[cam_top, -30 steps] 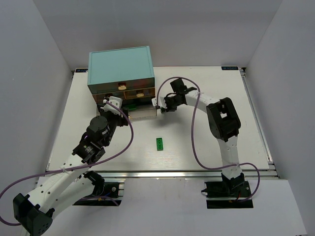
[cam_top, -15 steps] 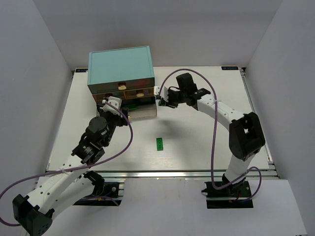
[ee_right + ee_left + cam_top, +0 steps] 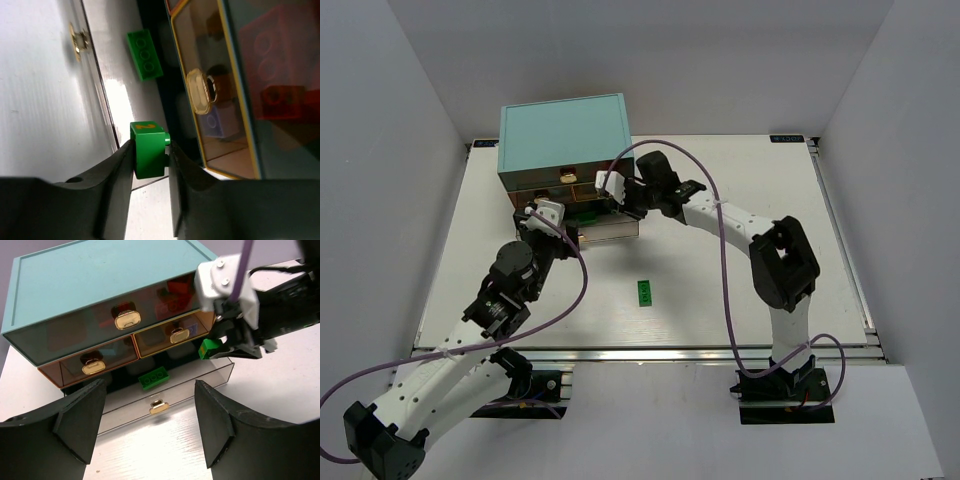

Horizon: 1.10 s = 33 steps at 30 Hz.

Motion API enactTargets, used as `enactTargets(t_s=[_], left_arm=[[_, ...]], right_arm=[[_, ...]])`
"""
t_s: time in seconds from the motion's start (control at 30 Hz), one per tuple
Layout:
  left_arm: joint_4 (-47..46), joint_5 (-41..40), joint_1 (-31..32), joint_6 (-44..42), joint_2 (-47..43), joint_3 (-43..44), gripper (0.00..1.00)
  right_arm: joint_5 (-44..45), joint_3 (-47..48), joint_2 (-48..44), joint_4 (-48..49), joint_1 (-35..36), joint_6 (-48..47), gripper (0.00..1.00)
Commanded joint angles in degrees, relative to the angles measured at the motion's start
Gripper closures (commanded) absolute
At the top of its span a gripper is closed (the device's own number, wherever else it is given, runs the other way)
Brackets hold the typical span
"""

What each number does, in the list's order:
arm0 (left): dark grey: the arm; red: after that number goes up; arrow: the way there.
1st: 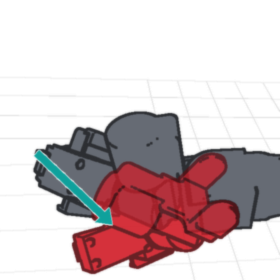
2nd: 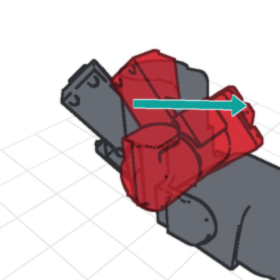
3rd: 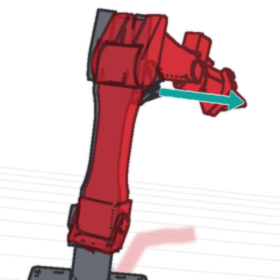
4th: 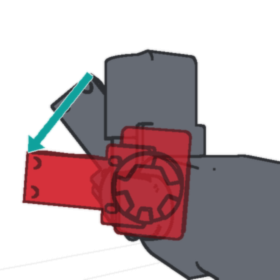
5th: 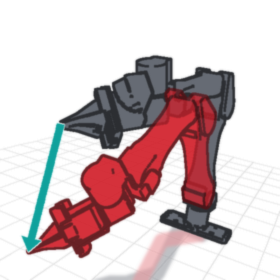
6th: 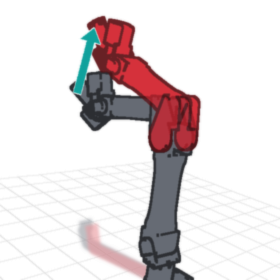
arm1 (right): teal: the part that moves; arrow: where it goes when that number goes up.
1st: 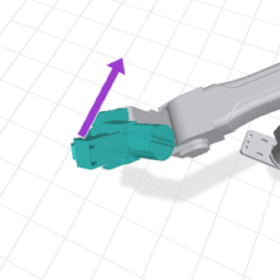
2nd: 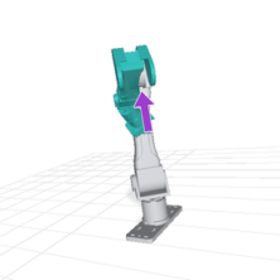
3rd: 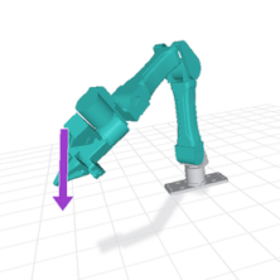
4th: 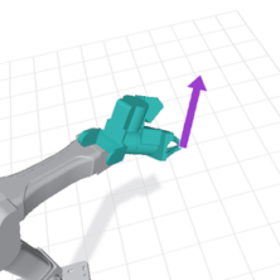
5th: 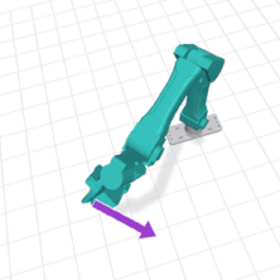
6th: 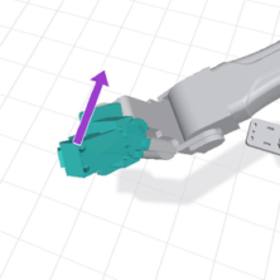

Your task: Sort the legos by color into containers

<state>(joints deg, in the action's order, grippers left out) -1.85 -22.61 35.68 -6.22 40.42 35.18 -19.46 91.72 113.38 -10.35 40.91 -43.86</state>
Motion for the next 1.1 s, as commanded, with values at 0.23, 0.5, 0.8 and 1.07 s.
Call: enactTargets(t_s=[0.23, 0.5, 0.8, 1.07], left_arm=[[-1.67, 5.64, -0.26, -0.46, -1.57, -0.72, 0.19], [-3.52, 21.8, -0.26, 1.03, -4.04, -3.27, 0.47], [-1.59, 37.63, 0.27, 8.76, 8.77, 1.81, 0.29], [11.42, 39.94, 7.18, 28.6, 34.61, 18.69, 0.44]], right_arm=[[4.52, 3.38, 1.84, 3.05, 0.49, 2.37, 0.39], [4.52, -8.29, -11.82, 7.43, 0.14, 5.7, 0.45], [7.27, -24.83, -35.83, -5.18, -5.48, 37.14, 0.72], [6.29, -43.11, -53.69, 1.29, -14.87, 39.54, 0.72]])
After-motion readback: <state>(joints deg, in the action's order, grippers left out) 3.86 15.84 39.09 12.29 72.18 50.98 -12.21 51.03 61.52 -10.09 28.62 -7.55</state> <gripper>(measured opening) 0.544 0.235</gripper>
